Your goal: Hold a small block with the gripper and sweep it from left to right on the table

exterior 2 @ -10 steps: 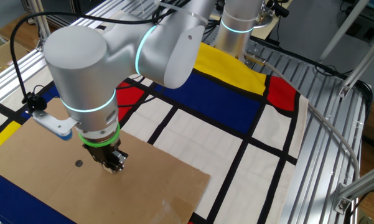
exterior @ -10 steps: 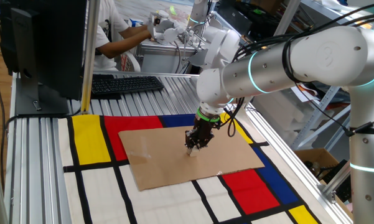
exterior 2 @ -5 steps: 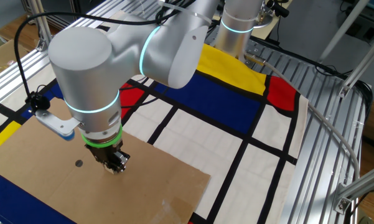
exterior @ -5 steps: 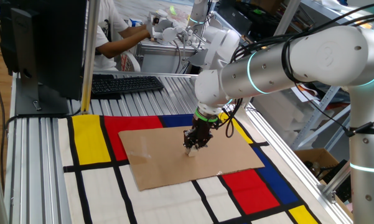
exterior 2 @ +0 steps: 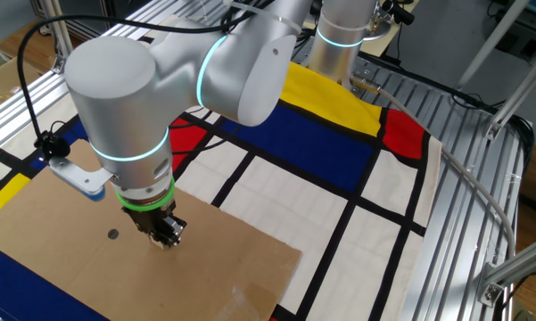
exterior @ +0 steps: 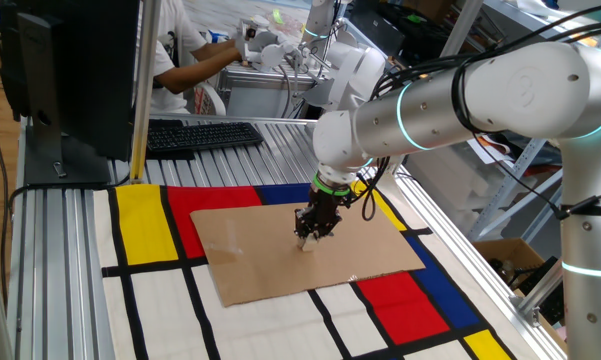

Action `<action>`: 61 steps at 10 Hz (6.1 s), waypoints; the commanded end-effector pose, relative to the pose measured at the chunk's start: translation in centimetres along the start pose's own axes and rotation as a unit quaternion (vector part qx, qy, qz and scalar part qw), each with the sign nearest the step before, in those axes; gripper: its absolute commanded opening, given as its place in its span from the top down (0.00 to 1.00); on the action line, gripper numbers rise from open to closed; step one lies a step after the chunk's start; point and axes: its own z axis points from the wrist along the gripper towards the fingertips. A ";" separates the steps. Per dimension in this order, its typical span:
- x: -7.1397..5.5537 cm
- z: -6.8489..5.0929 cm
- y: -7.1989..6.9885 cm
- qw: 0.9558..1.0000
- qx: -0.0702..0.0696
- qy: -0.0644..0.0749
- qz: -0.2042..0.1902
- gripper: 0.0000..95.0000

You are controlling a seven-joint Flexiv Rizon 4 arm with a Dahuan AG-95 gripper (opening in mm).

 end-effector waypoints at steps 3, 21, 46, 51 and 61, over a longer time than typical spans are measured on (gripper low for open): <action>0.0 0.0 0.0 1.000 -0.001 0.001 0.001 1.00; 0.0 0.0 2.2 1.000 -0.006 0.004 0.015 1.00; 1.9 0.3 8.0 0.999 -0.003 0.002 0.052 1.00; 2.0 0.4 8.9 0.998 -0.007 -0.004 0.056 1.00; 2.9 0.5 11.3 0.997 -0.010 0.001 0.075 1.00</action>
